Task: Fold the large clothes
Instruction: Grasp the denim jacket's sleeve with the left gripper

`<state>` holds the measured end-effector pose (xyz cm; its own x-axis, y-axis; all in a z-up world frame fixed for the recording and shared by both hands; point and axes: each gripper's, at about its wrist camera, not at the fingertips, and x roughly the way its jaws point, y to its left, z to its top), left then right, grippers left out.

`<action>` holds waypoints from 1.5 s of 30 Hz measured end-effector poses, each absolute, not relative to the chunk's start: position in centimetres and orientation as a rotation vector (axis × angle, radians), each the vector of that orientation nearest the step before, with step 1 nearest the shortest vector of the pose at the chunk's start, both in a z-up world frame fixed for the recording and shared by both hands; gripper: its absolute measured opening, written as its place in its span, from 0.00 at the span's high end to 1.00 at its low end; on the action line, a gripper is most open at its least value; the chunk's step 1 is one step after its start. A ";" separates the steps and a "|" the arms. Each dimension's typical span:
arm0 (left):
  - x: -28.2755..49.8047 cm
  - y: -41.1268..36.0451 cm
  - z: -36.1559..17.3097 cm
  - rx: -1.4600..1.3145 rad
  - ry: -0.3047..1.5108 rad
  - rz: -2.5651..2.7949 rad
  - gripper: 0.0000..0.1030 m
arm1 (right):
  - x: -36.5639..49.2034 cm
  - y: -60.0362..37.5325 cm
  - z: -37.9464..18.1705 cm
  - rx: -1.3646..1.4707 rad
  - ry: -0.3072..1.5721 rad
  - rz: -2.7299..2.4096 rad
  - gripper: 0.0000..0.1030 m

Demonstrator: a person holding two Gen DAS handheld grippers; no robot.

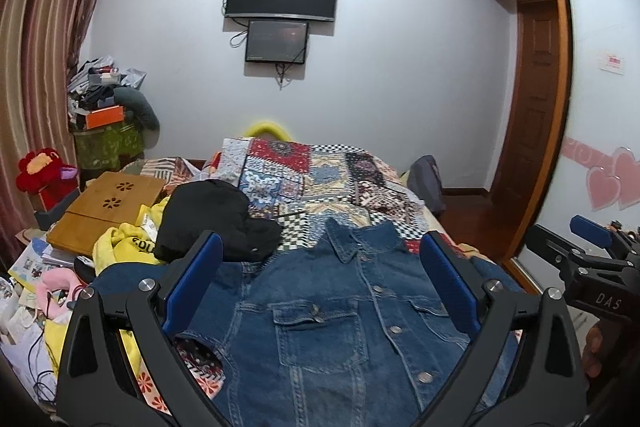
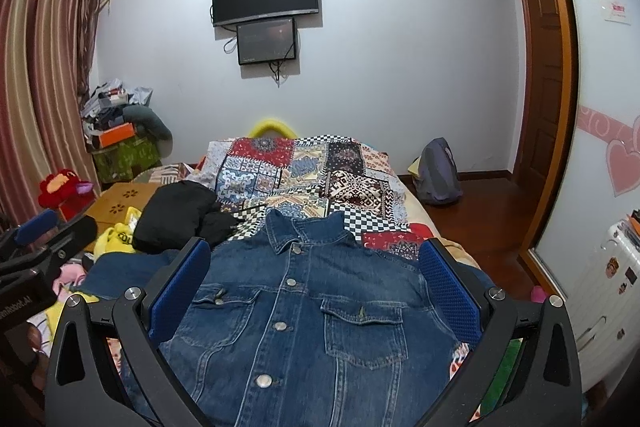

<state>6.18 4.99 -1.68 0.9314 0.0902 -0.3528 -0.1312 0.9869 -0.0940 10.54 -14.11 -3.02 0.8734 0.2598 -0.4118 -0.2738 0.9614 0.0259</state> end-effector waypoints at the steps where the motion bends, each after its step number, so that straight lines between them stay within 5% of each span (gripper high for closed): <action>1: 6.8 5.6 -1.8 -0.118 0.361 0.124 0.03 | 11.1 -14.0 -3.1 -0.037 0.429 0.279 0.00; 17: 14.7 21.7 -8.2 -0.265 0.556 0.420 0.04 | 21.0 -10.7 -7.5 -0.102 0.580 0.306 0.00; 29: 12.8 37.2 -21.6 -0.716 0.875 0.414 0.06 | 24.9 -9.2 -12.9 -0.165 0.806 0.323 0.00; 36: 11.1 41.6 -28.0 -0.982 0.915 0.438 0.22 | 26.0 -8.9 -13.7 -0.200 0.827 0.301 0.00; 45: 11.4 43.9 -29.1 -1.018 0.805 0.534 0.40 | 26.4 -8.8 -14.0 -0.223 0.841 0.282 0.00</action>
